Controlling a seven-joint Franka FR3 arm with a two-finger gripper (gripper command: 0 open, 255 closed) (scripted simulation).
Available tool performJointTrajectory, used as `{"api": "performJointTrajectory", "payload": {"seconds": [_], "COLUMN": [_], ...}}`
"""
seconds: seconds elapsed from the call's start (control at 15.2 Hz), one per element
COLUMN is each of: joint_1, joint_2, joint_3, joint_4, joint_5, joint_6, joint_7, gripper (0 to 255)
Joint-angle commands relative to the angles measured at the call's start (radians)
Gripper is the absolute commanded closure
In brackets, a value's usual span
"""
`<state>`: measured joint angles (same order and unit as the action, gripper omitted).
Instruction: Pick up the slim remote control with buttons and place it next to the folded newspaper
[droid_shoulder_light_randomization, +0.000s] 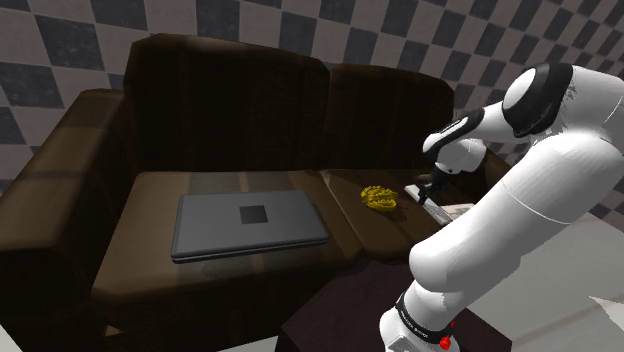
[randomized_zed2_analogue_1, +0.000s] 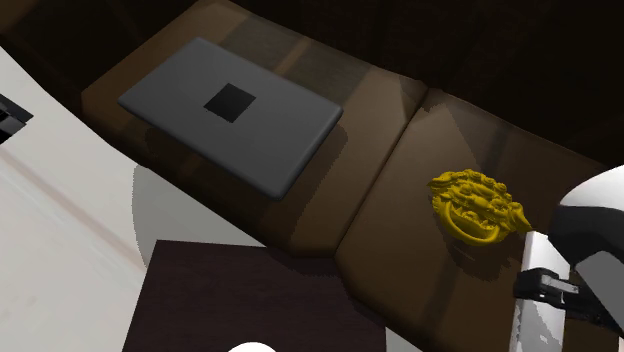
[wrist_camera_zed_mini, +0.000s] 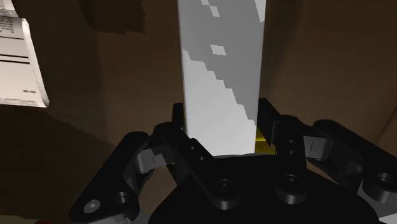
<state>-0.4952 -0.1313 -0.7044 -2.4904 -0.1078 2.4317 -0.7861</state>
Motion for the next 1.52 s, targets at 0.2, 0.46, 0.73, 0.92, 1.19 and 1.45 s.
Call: {"api": "performJointTrajectory", "payload": {"seconds": [0.2,0.46,0.73,0.92,1.19,1.45], "joint_1": [-0.045,-0.077,-0.08,-0.088,-0.11,-0.144], "joint_2": [0.051,0.129,0.19,0.238,0.303,0.366], "joint_3": [-0.092,-0.151,-0.145,-0.132,-0.101,-0.056], "joint_4": [0.057,0.112,0.098,0.091,0.086,0.086], "joint_5": [0.052,0.142,0.217,0.282,0.372,0.462], "joint_6": [-0.014,-0.015,0.036,0.072,0.116,0.157], "joint_7": [-0.181,-0.337,-0.392,-0.439,-0.503,-0.568], "gripper": [255,255,255,255,255,255]}}
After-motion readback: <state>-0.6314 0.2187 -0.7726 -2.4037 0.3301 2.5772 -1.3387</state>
